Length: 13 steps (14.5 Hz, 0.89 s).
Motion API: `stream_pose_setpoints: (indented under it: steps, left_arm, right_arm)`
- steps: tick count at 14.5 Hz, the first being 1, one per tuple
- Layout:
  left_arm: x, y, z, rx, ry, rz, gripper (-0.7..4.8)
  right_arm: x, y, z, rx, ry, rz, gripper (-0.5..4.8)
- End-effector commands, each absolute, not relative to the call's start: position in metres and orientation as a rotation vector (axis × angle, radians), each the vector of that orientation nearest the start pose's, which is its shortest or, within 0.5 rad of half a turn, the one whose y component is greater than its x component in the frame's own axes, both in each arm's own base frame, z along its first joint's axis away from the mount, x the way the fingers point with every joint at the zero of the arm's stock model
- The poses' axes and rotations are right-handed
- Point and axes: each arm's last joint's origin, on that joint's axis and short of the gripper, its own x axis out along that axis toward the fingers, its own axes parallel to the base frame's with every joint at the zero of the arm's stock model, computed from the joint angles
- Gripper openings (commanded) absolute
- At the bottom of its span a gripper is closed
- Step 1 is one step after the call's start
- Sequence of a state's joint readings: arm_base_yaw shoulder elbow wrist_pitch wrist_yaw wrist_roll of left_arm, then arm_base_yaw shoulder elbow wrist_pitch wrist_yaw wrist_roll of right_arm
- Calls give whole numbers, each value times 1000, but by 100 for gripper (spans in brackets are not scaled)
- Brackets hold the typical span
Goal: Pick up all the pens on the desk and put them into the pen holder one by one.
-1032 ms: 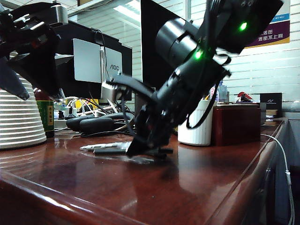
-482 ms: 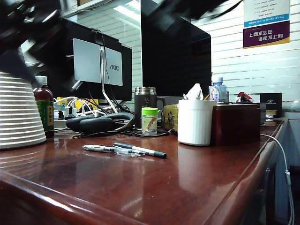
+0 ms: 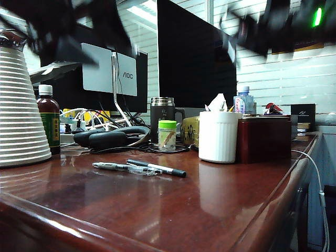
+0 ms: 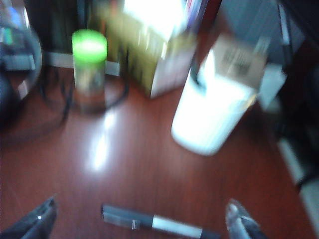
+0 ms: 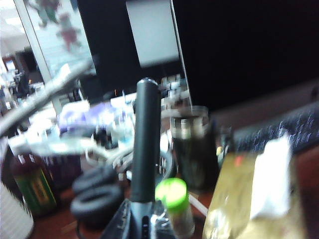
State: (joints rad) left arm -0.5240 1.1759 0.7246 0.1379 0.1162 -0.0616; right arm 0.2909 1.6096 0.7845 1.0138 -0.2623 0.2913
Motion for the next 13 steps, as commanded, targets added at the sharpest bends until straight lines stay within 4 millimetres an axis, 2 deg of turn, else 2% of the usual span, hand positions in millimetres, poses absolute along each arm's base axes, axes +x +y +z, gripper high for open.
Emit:
stream_pose_setpoints:
  steps: [1,5,10,11,13]
  left_arm:
    - [229,-137,248,19,409,-625,479]
    - [230,-137,244,30,436,-619,479]
    - [230,-137,241,36,456,-610,479]
    - [230,-137,241,36,457,-610,479]
    - [229,-137,241,37,465,-610,479]
  right_arm:
    - [341,111,222,288,-131,590,-6]
    - [358,117,195,278,-61,580,-6]
    - [359,117,192,277,-37,578,-5]
    - [358,117,192,275,-35,600,7]
    - [358,118,192,272,-31,630,105]
